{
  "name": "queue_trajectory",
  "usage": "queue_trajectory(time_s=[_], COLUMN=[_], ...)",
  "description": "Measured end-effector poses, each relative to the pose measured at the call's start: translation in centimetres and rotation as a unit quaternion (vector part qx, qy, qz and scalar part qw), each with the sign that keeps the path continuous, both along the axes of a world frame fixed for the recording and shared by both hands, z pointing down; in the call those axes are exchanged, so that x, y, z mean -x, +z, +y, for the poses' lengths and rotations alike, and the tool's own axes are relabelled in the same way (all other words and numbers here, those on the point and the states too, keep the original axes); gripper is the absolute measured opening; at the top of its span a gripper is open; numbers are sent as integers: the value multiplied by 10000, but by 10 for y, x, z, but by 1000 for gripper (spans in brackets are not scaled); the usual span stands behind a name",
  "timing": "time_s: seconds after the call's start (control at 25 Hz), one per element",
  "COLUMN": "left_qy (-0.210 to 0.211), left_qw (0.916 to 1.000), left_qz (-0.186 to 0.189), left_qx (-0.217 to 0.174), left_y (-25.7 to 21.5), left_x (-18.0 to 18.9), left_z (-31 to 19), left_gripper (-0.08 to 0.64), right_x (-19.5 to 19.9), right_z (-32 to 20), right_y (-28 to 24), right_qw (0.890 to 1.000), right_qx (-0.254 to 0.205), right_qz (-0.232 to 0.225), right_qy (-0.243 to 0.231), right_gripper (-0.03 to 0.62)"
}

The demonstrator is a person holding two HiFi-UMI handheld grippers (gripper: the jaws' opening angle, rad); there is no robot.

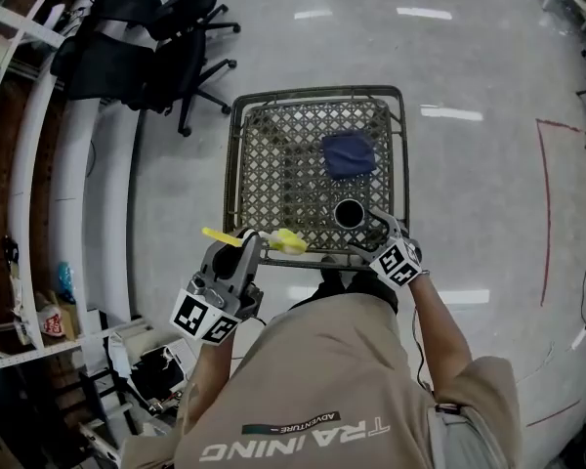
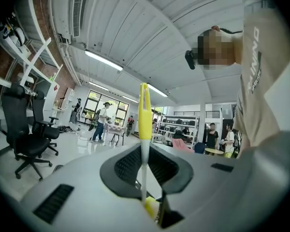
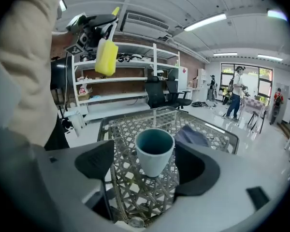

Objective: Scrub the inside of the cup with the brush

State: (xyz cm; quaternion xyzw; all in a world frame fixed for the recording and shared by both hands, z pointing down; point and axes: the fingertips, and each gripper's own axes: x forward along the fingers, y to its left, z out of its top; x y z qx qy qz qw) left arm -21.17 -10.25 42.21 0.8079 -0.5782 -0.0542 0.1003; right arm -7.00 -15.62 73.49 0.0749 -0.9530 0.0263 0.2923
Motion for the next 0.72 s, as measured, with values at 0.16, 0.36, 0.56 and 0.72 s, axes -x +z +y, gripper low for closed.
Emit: queue_trajectory(time_s=[0.16,0.36,0.56,0.72], left_qy=[-95,-131,-164,-297], left_qw=[9999,9997,9989,9978], left_qz=[-141,-157,-311,-393], left_qx=[26,107,320,438], left_y=[7,7,13,13], left_x=[2,0,1,5], left_z=[3,0,-2,4], left_gripper=[43,43,43,43], right_x=[-4,-3,17,29], right_z=[-9,-15,-24,-24], right_y=[30,58,89,93], right_qw=[9998,9996,9995,9998], right_qx=[5,145,234,135], right_qz=[26,141,173,86], right_qy=[186,204,109,147], right_gripper=[393,393,394,394])
